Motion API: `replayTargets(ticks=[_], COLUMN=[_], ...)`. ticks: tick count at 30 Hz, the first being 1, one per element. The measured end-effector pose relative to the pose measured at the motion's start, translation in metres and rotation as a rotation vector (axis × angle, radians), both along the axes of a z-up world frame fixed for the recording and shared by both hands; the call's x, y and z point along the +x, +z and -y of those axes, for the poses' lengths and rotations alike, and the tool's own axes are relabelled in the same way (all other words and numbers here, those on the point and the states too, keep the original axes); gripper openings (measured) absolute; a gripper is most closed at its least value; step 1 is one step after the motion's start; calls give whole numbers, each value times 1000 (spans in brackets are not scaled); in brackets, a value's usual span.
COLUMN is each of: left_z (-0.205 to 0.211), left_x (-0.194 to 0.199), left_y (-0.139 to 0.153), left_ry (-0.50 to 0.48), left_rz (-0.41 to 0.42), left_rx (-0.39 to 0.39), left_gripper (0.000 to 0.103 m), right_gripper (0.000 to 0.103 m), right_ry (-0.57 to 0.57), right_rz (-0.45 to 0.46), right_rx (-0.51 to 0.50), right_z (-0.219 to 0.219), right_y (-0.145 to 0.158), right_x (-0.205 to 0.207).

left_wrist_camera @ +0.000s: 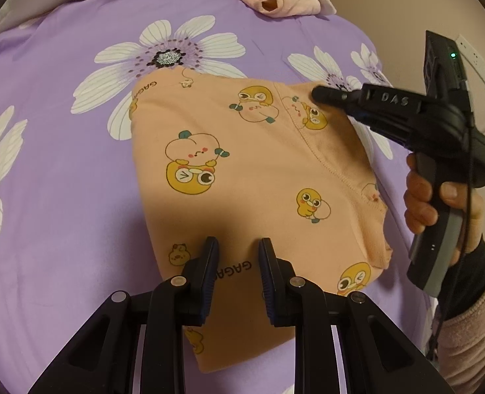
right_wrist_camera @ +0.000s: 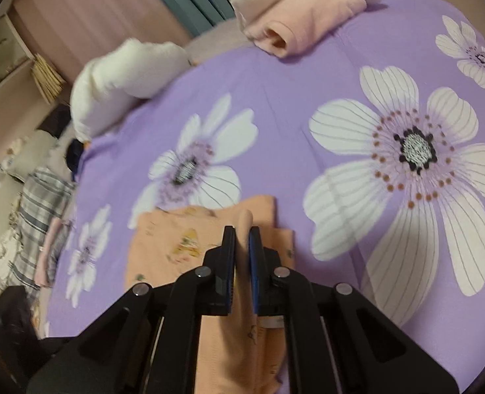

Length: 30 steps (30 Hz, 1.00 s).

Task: Fold small clothes

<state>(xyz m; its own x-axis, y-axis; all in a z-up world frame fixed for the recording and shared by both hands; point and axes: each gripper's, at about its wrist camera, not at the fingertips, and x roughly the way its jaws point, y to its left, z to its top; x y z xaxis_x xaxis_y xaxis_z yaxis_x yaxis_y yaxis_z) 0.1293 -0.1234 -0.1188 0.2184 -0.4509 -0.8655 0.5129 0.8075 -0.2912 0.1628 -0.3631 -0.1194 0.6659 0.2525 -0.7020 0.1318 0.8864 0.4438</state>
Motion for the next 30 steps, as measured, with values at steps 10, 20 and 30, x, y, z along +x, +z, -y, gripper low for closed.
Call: replayTargets(ticks=[10,20,30], left_z=[1,2,-2], left_x=[2,2,6], left_y=[0,0,6], left_ry=[1,0,38], left_rz=[-10,-6,15], left_rx=[2,7,-22], left_gripper=[23,23,23], right_gripper=[13,12,5], right_ry=[20,282,313], right_rz=[55,37,-59], right_rx=[-64,-231,-331], right_z=[-2,-65,-71], right_y=[26,11,-24], right_x=[-34,-98,-119])
